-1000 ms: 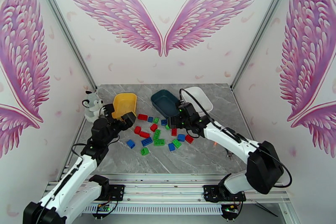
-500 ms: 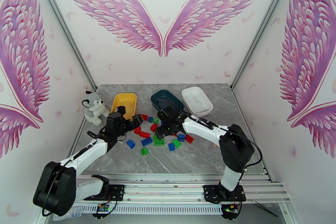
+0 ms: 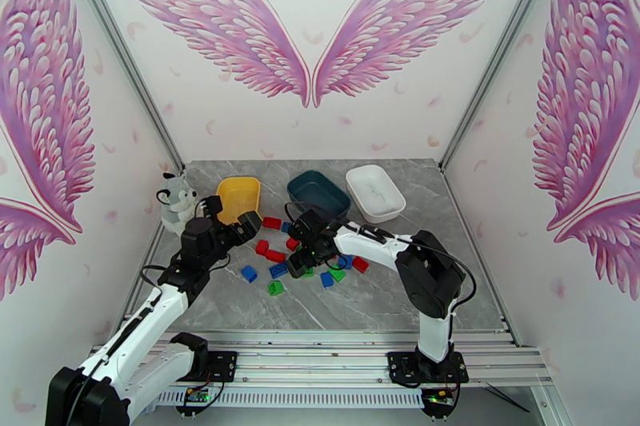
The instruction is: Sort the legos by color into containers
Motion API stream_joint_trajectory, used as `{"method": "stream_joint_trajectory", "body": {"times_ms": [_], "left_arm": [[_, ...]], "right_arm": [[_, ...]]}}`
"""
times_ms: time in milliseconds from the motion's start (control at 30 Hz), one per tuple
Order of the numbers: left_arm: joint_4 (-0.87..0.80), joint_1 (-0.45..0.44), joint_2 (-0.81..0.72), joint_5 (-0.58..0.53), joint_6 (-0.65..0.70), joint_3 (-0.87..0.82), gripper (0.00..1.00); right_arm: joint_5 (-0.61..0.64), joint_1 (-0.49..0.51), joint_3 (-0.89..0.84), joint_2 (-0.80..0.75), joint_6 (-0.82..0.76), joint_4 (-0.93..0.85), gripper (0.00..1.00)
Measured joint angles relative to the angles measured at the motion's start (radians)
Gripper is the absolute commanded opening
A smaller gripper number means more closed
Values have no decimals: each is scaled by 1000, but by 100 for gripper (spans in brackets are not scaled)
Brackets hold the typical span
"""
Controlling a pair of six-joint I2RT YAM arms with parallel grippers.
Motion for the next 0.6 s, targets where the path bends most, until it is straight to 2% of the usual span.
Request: {"method": "stream_joint_trajectory", "body": {"times_ms": [300,533,600], "left_arm": [[-48,7,-6,-8,15,0,99],[-61,8,-6,-18,17,0,99],[-63,8,-6,-20,18,0,99]], "right_arm": [[-13,40,45,77,-20,-13,93],[-10,67,61,80,-41,-47,92],[-10,72,61,79,-46,-64,88]]}}
